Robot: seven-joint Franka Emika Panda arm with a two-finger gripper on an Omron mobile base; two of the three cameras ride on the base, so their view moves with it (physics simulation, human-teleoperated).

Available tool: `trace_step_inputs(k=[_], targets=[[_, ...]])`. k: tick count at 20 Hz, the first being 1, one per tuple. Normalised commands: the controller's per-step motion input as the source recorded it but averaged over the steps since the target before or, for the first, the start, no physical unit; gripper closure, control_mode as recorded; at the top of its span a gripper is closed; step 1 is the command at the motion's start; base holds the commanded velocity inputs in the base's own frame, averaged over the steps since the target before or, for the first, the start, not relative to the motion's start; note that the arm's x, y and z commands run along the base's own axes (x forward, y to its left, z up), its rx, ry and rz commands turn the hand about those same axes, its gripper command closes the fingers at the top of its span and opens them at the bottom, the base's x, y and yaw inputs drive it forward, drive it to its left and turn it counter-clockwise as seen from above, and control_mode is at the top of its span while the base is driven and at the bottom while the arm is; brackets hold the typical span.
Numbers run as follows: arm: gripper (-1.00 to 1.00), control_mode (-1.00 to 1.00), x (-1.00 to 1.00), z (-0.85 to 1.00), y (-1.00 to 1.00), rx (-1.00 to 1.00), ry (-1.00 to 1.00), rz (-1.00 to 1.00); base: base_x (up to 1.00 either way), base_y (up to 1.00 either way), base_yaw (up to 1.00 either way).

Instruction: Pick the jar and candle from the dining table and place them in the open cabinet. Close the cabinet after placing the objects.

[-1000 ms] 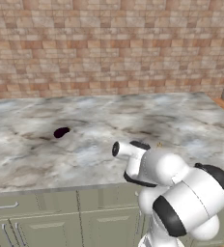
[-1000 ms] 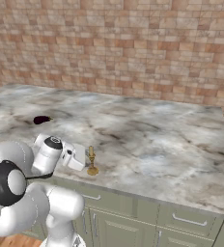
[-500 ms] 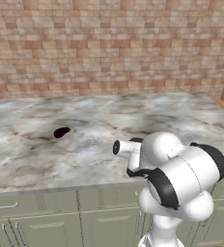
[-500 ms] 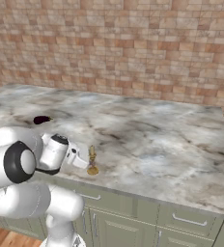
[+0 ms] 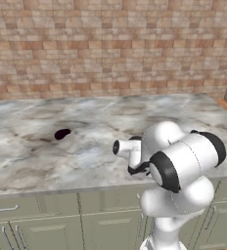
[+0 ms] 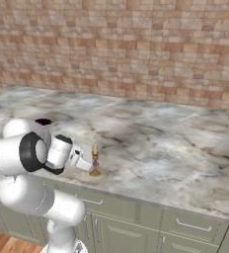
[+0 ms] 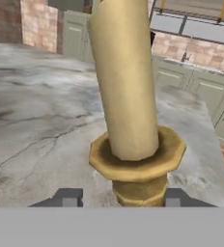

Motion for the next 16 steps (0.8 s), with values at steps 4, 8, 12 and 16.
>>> trace_step_inputs(k=[4,8,12,16], targets=[[1.0,-1.0,-0.25,0.02,0.0,0.01,-0.05,0.0,0.0,0.0,0.0],[1.0,-1.0,-0.96,0.23,0.0,0.05,-0.17,0.0,0.0,0.0,0.0],[1.0,-1.0,-1.0,0.49,0.0,0.08,-0.22,0.0,0.0,0.0,0.0],[1.0,-1.0,-0.87,0.79,0.12,0.02,-0.18,0.0,0.0,0.0,0.0]])
